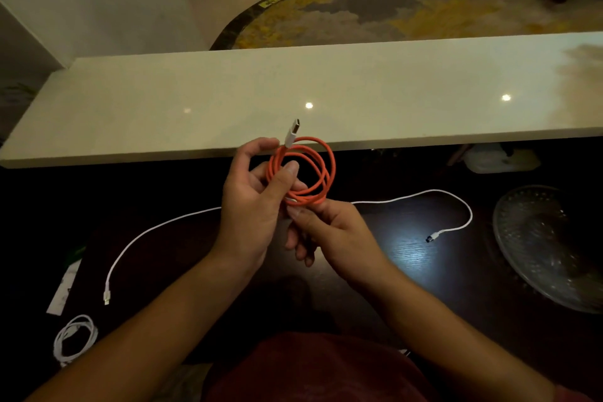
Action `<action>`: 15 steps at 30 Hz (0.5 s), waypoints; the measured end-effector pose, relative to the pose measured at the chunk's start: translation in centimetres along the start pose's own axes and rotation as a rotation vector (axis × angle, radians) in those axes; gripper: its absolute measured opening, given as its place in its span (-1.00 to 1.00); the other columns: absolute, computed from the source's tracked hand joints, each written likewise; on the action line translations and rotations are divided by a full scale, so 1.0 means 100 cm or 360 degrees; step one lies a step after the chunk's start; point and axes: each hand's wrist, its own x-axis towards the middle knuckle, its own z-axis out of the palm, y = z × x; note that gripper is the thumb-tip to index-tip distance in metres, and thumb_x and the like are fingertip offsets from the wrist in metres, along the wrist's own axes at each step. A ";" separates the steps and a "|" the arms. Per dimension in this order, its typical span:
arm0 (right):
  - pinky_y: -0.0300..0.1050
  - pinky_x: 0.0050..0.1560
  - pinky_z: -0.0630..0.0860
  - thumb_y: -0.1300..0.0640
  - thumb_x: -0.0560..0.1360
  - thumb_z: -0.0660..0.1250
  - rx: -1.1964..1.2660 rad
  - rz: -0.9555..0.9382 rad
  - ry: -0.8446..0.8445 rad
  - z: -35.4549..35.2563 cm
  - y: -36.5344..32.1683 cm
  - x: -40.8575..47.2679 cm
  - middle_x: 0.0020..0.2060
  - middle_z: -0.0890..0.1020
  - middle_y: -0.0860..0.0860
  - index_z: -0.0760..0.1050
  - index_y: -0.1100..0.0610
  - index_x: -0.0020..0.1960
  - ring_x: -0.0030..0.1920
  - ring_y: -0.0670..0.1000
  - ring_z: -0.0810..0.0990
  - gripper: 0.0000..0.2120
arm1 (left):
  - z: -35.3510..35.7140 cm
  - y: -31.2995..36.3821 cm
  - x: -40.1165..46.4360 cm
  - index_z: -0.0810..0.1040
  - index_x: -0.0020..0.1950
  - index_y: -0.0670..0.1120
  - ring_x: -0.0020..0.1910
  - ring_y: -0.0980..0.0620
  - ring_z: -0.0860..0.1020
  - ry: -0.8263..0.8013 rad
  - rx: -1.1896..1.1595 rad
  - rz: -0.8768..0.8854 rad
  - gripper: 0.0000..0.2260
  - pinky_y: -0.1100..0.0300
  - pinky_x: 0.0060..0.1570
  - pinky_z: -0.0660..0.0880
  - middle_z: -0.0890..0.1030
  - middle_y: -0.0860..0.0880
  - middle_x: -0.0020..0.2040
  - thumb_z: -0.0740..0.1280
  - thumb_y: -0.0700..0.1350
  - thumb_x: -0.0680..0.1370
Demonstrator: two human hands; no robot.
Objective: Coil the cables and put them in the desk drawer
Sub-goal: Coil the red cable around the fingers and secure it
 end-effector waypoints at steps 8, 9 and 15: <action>-0.16 -0.43 0.41 0.07 0.60 0.28 -0.0119 -0.0026 -0.0086 -0.004 -0.007 -0.007 -0.45 0.56 0.10 0.59 0.19 -0.14 -0.50 -0.01 0.49 -0.75 | -0.008 -0.006 0.021 0.42 0.24 0.00 -0.39 0.09 0.56 0.0164 -0.0036 -0.0103 -0.65 0.22 -0.35 0.52 0.62 -0.01 -0.32 0.31 -0.39 0.58; -0.18 -0.43 0.41 0.08 0.60 0.28 -0.0151 -0.0053 -0.0076 -0.006 -0.009 -0.008 -0.45 0.56 0.10 0.58 0.21 -0.15 -0.50 -0.02 0.49 -0.74 | -0.009 -0.005 0.023 0.41 0.26 -0.02 -0.39 0.09 0.56 0.0149 -0.0022 -0.0114 -0.64 0.21 -0.35 0.53 0.63 -0.01 -0.31 0.32 -0.39 0.58; -0.03 -0.41 0.39 0.09 0.57 0.28 -0.0294 -0.0119 -0.0055 -0.016 -0.012 -0.013 -0.47 0.54 0.12 0.55 0.17 -0.24 -0.47 0.08 0.49 -0.75 | -0.019 -0.002 0.032 0.39 0.34 -0.10 -0.36 0.09 0.60 0.0221 0.0081 -0.0112 -0.61 0.24 -0.26 0.57 0.65 0.00 -0.33 0.33 -0.39 0.57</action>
